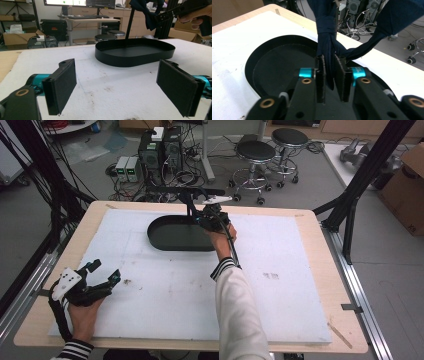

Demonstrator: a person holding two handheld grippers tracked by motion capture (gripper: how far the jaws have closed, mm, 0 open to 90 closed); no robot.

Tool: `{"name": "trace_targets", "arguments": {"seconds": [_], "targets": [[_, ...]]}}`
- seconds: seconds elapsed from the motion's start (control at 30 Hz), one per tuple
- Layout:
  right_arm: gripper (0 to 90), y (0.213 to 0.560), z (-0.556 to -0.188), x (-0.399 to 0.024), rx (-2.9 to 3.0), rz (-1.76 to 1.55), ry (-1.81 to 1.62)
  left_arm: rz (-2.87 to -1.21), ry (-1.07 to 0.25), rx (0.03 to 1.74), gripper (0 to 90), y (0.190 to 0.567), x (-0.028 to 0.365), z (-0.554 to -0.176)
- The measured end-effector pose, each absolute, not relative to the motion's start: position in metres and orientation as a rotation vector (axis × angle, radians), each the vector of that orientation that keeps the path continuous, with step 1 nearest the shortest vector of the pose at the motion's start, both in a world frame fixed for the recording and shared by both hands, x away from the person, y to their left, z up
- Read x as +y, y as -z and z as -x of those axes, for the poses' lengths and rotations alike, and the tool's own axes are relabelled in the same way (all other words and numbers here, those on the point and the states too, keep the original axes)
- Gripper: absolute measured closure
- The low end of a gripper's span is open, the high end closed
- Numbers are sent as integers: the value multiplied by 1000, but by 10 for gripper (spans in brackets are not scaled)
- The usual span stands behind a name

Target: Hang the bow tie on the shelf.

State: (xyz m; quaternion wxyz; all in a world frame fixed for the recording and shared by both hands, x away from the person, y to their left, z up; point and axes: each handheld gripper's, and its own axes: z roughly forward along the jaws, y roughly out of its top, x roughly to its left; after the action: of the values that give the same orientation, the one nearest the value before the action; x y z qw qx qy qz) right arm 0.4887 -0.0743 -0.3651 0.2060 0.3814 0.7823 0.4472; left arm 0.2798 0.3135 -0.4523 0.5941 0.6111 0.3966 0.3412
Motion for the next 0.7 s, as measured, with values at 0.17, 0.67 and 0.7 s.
{"name": "trace_targets", "arguments": {"seconds": [0.17, 0.67, 0.7], "targets": [[611, 364, -487, -76, 2183, -1046, -1257, -1420, -793, 921, 165, 452, 313, -280], [116, 352, -449, -97, 2303, -939, -1456, -1415, -792, 923, 165, 452, 313, -280], [116, 349, -442, -103, 2304, -918, -1458, -1419, -792, 921, 165, 452, 313, -280]]}}
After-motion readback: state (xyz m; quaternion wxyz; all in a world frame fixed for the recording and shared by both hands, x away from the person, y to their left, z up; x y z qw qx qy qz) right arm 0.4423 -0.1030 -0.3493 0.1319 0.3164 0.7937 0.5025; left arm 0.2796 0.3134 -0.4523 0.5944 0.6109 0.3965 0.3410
